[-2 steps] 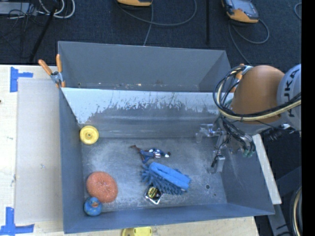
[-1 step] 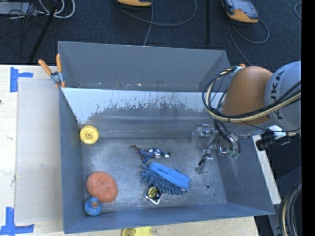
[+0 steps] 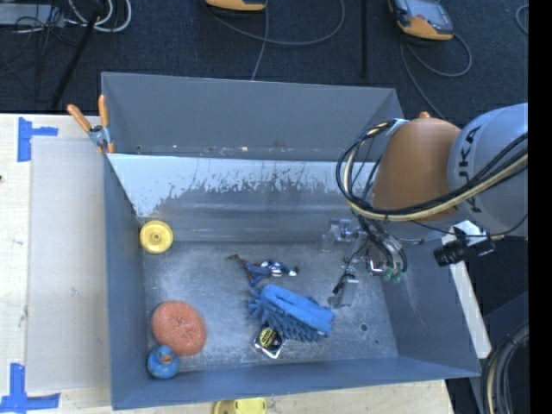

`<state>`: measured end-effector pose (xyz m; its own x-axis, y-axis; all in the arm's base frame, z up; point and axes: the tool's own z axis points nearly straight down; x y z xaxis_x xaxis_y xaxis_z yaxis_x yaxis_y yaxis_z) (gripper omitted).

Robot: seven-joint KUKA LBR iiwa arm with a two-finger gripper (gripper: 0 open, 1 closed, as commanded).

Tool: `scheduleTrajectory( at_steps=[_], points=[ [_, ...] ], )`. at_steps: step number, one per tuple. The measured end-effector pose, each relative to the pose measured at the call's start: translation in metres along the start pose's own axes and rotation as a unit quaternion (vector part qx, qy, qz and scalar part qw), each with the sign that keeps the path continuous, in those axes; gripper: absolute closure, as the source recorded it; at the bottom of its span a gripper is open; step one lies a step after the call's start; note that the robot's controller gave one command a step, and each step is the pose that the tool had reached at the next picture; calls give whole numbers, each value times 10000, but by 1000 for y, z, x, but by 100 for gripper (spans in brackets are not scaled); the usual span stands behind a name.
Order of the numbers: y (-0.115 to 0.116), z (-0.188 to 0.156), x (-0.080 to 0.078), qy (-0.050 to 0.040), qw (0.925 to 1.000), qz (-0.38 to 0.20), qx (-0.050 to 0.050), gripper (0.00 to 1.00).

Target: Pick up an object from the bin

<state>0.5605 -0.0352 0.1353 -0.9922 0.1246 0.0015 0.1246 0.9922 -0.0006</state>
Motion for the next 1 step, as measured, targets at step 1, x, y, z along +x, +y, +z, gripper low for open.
scheduleTrajectory(
  at_steps=[1],
  points=[
    [17,28,15,-6,9968,-798,-6,0]
  ],
)
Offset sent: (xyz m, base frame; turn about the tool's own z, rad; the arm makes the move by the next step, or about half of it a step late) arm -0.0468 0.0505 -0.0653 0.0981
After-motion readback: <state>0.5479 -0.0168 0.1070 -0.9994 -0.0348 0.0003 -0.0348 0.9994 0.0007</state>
